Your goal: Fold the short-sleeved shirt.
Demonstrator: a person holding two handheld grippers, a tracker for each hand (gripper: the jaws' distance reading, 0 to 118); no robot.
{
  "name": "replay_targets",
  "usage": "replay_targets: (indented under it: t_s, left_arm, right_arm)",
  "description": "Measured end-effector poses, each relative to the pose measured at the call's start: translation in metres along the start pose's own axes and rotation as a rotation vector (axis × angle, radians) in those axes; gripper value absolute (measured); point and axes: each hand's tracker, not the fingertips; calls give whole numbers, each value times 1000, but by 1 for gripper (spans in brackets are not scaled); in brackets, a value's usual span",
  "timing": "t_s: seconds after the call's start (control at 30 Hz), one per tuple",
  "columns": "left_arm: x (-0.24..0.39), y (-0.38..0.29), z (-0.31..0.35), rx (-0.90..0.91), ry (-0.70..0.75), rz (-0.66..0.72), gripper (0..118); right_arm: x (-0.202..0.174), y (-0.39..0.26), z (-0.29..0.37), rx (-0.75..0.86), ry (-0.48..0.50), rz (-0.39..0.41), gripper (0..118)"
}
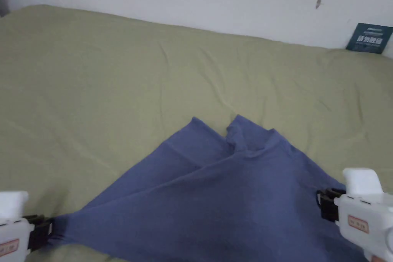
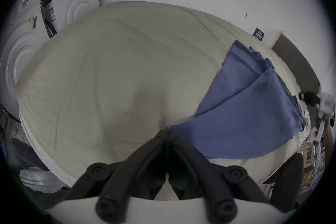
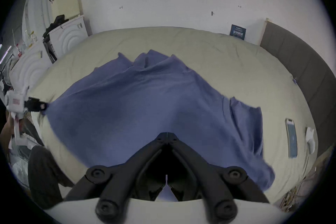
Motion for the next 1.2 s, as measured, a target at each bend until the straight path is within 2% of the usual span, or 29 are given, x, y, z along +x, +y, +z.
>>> replay_targets:
  t_s: [0.1,0.23,0.27,0.3,0.33,0.37,0.4,0.43,0.47,0.5,0.53,0.6,0.63,0.67,0.7,0.73,0.77,0.8,0.83,0.87,0.97,1.03,1.13,1.2]
  left_arm:
    - [5,-1,-3,0,-1,-2,0]
    - [9,2,0,2,-4,7,0]
    - [9,3,3,3,-5,11,0]
    - [10,4,4,2,-6,12,0]
    - [12,4,4,0,-6,12,0]
    - [14,5,3,-4,-5,5,0]
    - [12,5,3,-6,-3,1,0]
    - [11,5,3,-8,-4,0,0]
    - [12,7,2,-12,-3,-3,0]
    - [13,8,2,-13,-2,-5,0]
    - [14,8,1,-15,-2,-9,0]
    - [16,9,0,-20,0,-15,0]
    - [17,9,-1,-22,0,-18,0]
    - [8,7,-3,-23,-2,-18,0]
    - [2,5,-4,-24,0,-16,0]
    - [2,5,-4,-26,1,-12,0]
    - [2,6,-4,-27,2,-8,0]
    - [5,7,-1,-28,6,-6,0]
    - [7,7,2,-28,10,-6,0]
    - [9,8,5,-22,19,-5,0]
    - [8,21,28,56,45,9,0]
    - [10,38,49,103,7,39,0]
    - [20,68,88,202,-2,28,0]
    - [30,93,118,278,-2,17,0]
  right_arm:
    - [13,41,-41,-21,-35,27,0]
    - [30,90,-96,-62,-22,37,0]
    - [34,100,-110,-67,-25,40,4]
    - [36,105,-120,-72,-26,43,36]
    - [37,111,-131,-97,-32,52,81]
    - [35,114,-142,-145,-31,70,117]
    - [32,113,-150,-192,-25,96,111]
    - [29,106,-158,-266,21,122,104]
    - [26,108,-169,-232,-4,164,100]
    - [23,106,-170,-244,-61,213,100]
    - [20,102,-169,-269,-78,246,101]
    - [21,100,-172,-244,-70,223,101]
    - [24,103,-170,-249,-68,180,101]
    - [34,100,-178,-259,-35,133,96]
    - [36,101,-174,-258,18,90,65]
    - [34,102,-167,-233,58,60,23]
    - [28,101,-162,-209,4,102,1]
    - [15,103,-137,-176,-23,137,1]
    - [14,104,-126,-175,14,127,1]
    - [13,106,-114,-170,7,122,1]
    - [16,121,-53,-43,-4,108,1]
    - [20,135,-8,32,29,106,1]
    - [16,159,64,138,-4,177,1]
    - [18,175,116,224,-25,179,1]
